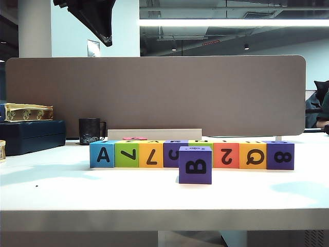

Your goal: Select the appropriate blocks from the scattered letter blocks on the table and arrange them in a row to spell out "LEARNING".

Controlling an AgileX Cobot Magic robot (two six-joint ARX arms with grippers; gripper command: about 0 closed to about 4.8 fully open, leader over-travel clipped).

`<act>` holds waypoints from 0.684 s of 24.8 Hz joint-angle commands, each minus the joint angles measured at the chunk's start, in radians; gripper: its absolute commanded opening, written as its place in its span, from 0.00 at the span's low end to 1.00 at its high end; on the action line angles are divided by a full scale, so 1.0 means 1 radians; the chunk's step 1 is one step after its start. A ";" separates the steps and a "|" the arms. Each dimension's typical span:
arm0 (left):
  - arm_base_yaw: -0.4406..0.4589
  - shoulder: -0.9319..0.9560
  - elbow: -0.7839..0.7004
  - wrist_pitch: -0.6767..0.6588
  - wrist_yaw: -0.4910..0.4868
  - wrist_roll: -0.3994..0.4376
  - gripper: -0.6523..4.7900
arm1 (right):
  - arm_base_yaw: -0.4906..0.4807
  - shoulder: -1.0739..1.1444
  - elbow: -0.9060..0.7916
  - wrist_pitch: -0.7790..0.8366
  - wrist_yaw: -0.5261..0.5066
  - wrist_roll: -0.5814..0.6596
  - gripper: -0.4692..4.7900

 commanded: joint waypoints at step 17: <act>-0.001 -0.006 0.002 0.014 0.003 -0.003 0.11 | -0.277 -0.588 -0.651 0.428 0.008 0.131 0.09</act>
